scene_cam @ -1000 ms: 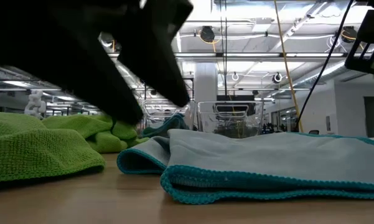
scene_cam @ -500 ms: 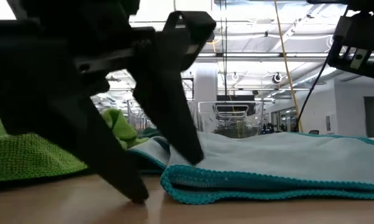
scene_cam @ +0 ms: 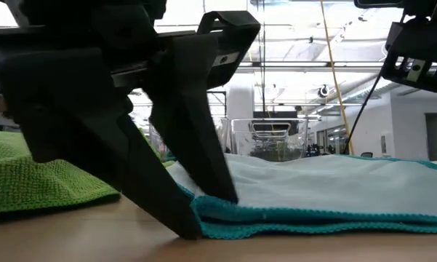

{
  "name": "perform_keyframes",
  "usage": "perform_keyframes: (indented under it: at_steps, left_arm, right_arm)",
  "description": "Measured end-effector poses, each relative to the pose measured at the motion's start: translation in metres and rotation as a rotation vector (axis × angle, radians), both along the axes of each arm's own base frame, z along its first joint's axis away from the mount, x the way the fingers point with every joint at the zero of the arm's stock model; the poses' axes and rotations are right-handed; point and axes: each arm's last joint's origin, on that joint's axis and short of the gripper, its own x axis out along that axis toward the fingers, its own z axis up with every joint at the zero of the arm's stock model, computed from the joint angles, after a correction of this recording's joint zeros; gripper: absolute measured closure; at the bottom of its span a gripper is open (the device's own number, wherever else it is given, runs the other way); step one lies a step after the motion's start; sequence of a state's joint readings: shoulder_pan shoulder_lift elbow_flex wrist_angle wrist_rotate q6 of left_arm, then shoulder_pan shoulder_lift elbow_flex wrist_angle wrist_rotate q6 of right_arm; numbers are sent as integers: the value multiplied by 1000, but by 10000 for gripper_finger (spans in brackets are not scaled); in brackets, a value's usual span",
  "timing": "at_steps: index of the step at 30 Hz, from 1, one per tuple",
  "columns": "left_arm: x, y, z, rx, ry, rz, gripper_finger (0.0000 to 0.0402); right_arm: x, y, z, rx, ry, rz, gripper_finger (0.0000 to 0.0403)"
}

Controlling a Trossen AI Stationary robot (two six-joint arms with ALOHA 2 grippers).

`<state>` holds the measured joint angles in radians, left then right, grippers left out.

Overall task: Fold microfiber towels
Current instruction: Fold the blue microfiber towel

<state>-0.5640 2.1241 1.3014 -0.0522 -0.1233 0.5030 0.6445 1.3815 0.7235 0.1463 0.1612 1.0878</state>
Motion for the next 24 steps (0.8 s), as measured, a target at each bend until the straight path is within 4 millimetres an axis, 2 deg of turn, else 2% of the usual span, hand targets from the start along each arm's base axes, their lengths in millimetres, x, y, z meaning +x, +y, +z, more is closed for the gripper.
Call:
perform_keyframes:
  at_steps: [3,5,12,17,21,24]
  left_arm:
    - [0,-1,-1,-6,-4,-2,374]
    - [0,-1,-1,-23,5,23,392]
    - [4,9,7,-34,-22,156,396]
    - [9,17,27,-122,-73,280,397]
    - [15,29,39,-170,-97,353,396]
    - [20,39,49,-210,-132,395,396]
  right_arm:
    - [0,0,0,-2,1,0,216]
    - [-2,1,-1,-14,-1,-8,216]
    - [-14,16,0,-110,-60,24,216]
    - [-20,23,-1,-224,-118,47,216]
    - [-16,25,-11,-271,-111,70,211]
    - [-10,31,-23,-279,-116,78,193]
